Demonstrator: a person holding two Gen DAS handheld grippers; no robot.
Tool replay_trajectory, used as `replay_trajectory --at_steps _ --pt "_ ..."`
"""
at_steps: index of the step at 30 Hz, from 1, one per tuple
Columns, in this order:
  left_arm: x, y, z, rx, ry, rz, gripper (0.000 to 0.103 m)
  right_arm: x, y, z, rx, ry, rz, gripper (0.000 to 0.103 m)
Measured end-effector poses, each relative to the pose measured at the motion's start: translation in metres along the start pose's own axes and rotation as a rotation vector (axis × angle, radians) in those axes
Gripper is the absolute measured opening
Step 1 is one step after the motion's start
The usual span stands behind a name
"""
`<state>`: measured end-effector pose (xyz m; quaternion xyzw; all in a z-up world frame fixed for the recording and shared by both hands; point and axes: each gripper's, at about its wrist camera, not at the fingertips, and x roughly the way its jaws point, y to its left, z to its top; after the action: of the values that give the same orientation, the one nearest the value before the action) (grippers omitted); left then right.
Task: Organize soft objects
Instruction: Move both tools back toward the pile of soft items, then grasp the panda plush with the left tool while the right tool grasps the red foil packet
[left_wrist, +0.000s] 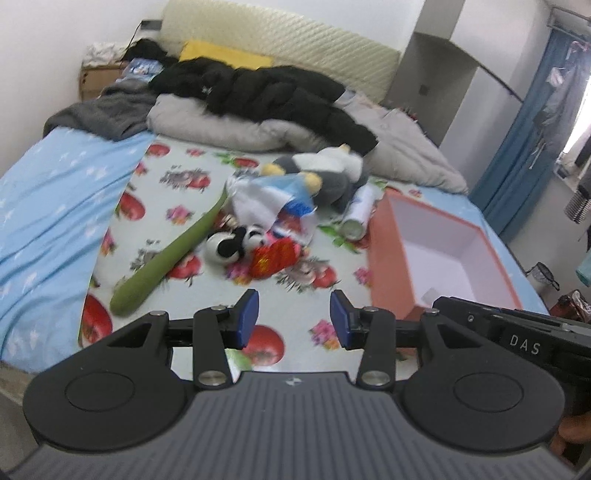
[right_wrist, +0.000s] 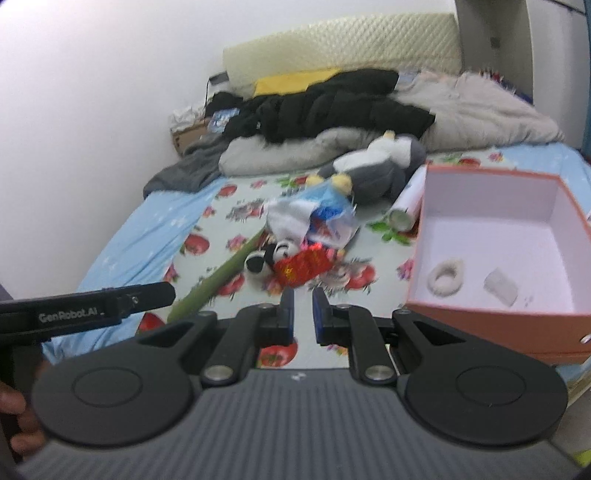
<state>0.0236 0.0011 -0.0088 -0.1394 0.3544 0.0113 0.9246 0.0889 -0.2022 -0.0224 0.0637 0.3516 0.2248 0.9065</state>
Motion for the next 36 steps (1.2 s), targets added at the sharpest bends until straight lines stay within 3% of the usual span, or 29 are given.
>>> replay_trajectory --at_steps 9,11,14,15,16,18,20,26,32,36 --pt "0.024 0.025 0.001 -0.020 0.020 0.019 0.048 0.025 0.008 -0.001 0.003 0.040 0.018 0.015" --pt "0.032 0.029 0.003 0.012 0.051 -0.014 0.049 0.032 0.011 0.002 -0.012 0.036 0.016 0.015" --pt "0.045 0.035 0.009 0.053 0.069 -0.004 0.049 0.047 0.016 0.008 -0.019 0.036 0.009 0.015" --pt "0.053 0.038 0.012 0.069 0.082 -0.001 0.049 0.053 0.015 0.011 -0.007 0.044 0.002 0.021" --pt "0.059 0.041 0.015 0.080 0.090 0.004 0.049 0.060 0.013 0.013 0.013 0.049 0.011 0.043" --pt "0.073 0.047 0.021 0.096 0.102 0.020 0.051 0.073 0.006 0.018 0.074 0.061 0.032 0.061" --pt "0.089 0.052 0.026 0.109 0.111 0.029 0.059 0.091 0.000 0.023 0.106 0.084 0.043 0.061" --pt "0.160 0.065 0.036 0.162 0.120 0.080 0.061 0.167 -0.020 0.036 0.165 0.190 0.040 0.060" --pt "0.243 0.074 0.044 0.330 0.144 0.134 0.061 0.243 -0.038 0.049 0.287 0.302 0.073 0.060" --pt "0.285 0.075 0.046 0.447 0.173 0.114 0.064 0.288 -0.042 0.052 0.333 0.377 0.094 0.061"
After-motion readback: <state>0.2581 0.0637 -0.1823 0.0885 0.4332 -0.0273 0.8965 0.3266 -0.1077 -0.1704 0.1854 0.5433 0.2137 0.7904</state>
